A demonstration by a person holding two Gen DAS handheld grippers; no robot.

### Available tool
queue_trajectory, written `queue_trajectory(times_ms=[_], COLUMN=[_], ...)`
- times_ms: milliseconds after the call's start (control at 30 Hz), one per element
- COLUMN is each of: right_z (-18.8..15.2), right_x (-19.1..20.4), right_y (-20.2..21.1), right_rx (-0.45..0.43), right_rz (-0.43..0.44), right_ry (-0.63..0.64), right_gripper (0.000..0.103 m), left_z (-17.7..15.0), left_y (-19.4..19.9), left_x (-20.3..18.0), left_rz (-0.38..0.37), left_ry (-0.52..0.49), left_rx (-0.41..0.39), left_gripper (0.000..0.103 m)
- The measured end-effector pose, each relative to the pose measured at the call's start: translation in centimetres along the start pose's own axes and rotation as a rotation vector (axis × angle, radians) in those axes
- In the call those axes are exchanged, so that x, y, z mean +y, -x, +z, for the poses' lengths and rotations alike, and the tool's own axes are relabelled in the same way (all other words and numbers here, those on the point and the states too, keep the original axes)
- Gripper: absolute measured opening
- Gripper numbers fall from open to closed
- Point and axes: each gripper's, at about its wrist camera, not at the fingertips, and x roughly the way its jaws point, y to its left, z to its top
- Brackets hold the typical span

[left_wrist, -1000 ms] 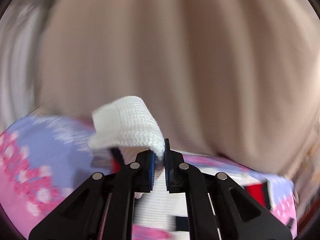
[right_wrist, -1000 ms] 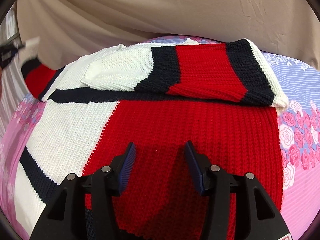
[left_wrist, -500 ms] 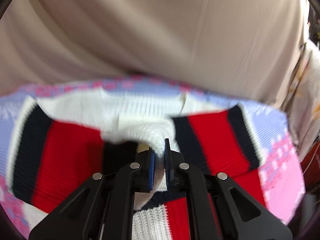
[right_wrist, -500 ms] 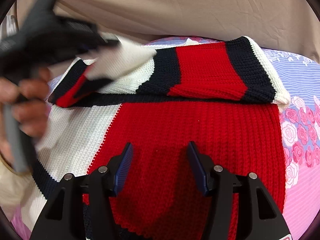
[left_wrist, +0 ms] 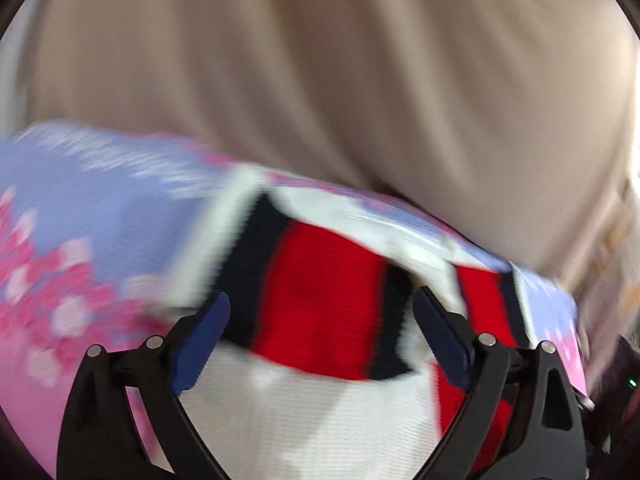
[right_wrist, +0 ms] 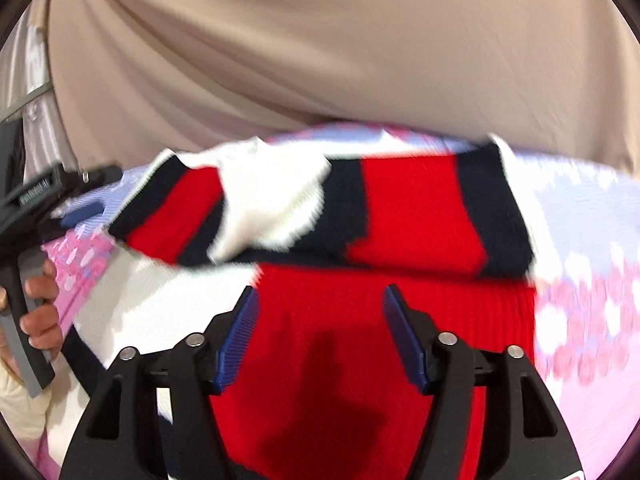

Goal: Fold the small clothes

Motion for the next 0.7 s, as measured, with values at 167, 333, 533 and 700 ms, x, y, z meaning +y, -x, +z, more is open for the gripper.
queue_trajectory(times_ms=[167, 333, 533, 700], right_z=[4.1, 6.8, 6.5, 2.4], right_x=[4.1, 4.9, -4.7, -10.1], right_y=[-5.6, -9.7, -4.6, -8.5], right_rx=[0.057, 0.041, -0.13, 0.067], right_rz=[-0.037, -0.135, 0.061, 0.079], right_ry=[0.085, 0.089, -0.274, -0.375], right_gripper=[0.071, 0.006, 0.01, 0.019], left_z=[-0.4, -0.5, -0.4, -0.4], left_y=[-3.6, -4.8, -5.4, -5.1], left_x=[5.7, 6.7, 6.1, 4.9], left_rz=[0.007, 0.066, 0.106, 0.088], left_ry=[0.299, 0.307, 0.217, 0.216], left_rx=[0.135, 0.154, 0.145, 0.16], left_gripper=[0.082, 0.065, 0.056, 0.052])
